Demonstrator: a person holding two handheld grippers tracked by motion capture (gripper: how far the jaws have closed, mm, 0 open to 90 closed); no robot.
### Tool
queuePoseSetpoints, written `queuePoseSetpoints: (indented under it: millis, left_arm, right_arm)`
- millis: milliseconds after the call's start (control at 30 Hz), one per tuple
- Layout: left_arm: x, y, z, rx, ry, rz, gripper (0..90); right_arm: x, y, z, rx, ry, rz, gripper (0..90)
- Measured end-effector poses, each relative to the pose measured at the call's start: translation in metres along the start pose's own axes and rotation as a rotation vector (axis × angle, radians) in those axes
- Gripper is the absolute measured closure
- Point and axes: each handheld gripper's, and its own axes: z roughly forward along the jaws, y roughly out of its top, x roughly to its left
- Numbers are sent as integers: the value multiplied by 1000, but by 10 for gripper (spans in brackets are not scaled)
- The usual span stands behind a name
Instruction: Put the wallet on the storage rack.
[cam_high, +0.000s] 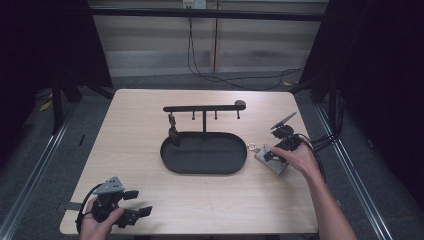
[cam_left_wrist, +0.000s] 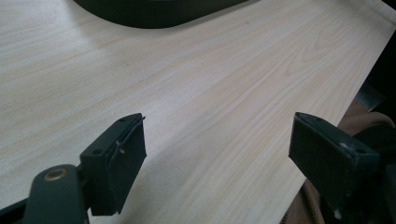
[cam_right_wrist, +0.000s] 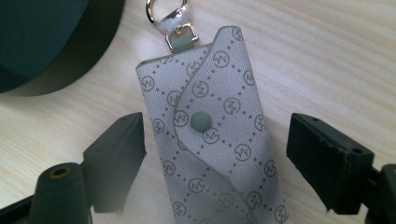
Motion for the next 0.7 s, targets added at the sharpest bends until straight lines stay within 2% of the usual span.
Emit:
queuePoseSetpoints:
  millis: [400, 700]
  left_arm:
    - [0, 0, 1, 5, -4, 1, 187]
    - [1, 0, 1, 3, -4, -1, 187]
  right_arm:
    - [4, 4, 12, 54, -12, -25, 228]
    - [5, 6, 19, 78, -12, -32, 204]
